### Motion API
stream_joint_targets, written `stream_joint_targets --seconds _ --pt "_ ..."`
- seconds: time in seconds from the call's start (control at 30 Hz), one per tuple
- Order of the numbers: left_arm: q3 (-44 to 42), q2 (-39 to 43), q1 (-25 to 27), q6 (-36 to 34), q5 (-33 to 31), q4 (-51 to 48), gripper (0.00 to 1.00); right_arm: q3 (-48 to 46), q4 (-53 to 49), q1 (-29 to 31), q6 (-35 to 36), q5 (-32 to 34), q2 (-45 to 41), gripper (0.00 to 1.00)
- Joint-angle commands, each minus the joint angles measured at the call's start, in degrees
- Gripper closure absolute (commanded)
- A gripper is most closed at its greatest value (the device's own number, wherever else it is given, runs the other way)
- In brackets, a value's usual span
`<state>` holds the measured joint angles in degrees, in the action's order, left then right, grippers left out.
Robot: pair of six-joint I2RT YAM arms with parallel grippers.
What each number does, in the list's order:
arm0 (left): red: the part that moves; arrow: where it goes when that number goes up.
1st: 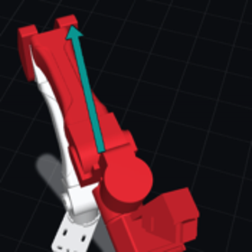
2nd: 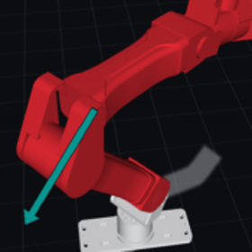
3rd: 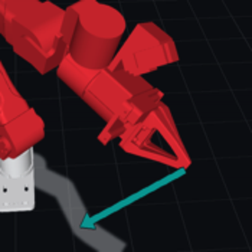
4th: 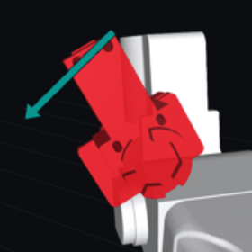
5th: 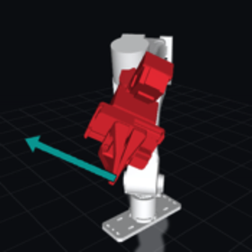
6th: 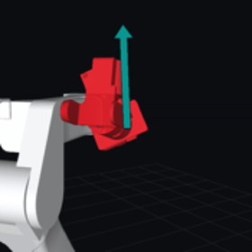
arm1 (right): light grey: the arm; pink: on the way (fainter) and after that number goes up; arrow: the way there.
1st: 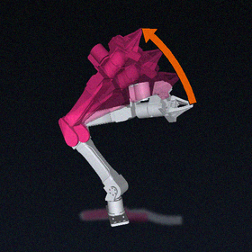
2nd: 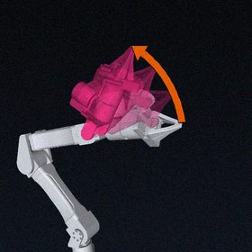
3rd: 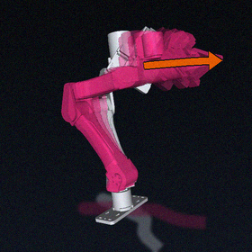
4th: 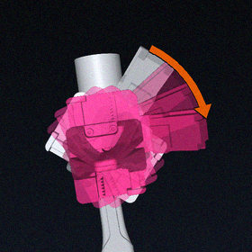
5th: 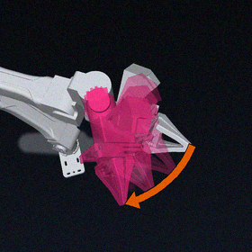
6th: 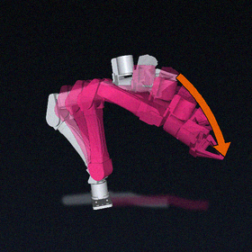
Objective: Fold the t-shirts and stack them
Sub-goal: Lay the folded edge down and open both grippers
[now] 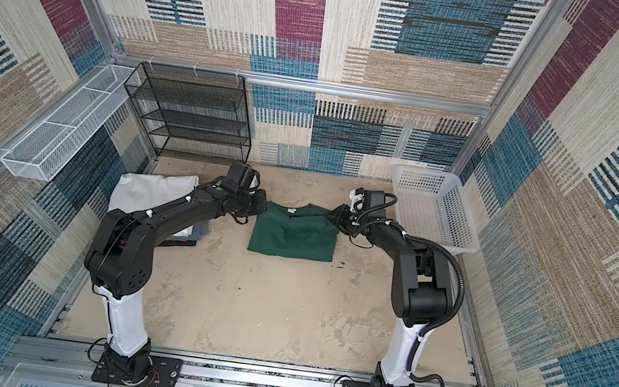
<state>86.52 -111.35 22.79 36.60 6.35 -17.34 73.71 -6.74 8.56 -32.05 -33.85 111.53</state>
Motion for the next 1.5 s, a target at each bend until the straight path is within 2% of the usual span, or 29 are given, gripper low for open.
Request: stream_joint_targets --seconds 0.0,0.07,0.1,0.23,0.33,0.5,0.73,0.83,1.17,1.27,1.37,1.47 --pt "3.9 -3.3 -1.6 -1.7 1.6 -1.4 0.36 1.3 -0.1 -0.3 1.4 1.6 0.8 0.17" --pt "5.1 -3.9 -1.8 -4.5 1.8 -2.0 0.07 0.6 -1.3 -0.3 2.8 3.8 0.1 0.16" --pt "5.1 -3.7 -1.7 -5.8 1.6 -2.3 0.02 0.1 -2.4 -0.3 3.3 5.8 -0.7 0.16" --pt "0.9 0.2 -1.7 -8.8 -3.7 -2.4 0.02 -4.1 -6.2 -0.1 7.1 16.7 -5.7 0.16" --pt "-3.6 3.8 -1.7 -9.9 -5.7 -1.0 0.02 -8.8 -6.1 0.0 8.4 20.1 -10.7 0.17" --pt "-7.7 5.7 -1.8 -9.4 -3.9 1.2 0.02 -14.0 -5.3 0.4 8.5 18.3 -15.3 0.18" --pt "-6.0 0.0 -1.8 -8.6 0.6 0.4 0.02 -20.5 -2.5 0.4 6.2 12.2 -16.8 0.17" --pt "-5.0 -2.7 -2.0 -8.1 0.2 0.7 0.00 -23.6 -0.5 0.4 4.4 11.4 -18.5 0.16" --pt "-0.7 -9.2 -2.1 -9.9 -3.0 -1.1 0.09 -28.5 2.9 0.4 0.2 7.9 -20.6 0.12" --pt "0.4 -10.5 -2.1 -9.8 -3.1 -1.8 0.11 -29.0 2.2 0.4 0.6 9.5 -20.9 0.11" --pt "1.3 -11.8 -2.1 -9.6 -2.4 -2.3 0.14 -29.4 0.3 0.4 1.8 13.8 -21.9 0.01" --pt "2.0 -12.5 -1.9 -9.6 -3.2 -3.2 0.17 -30.2 0.0 0.4 3.0 14.8 -23.0 0.01"
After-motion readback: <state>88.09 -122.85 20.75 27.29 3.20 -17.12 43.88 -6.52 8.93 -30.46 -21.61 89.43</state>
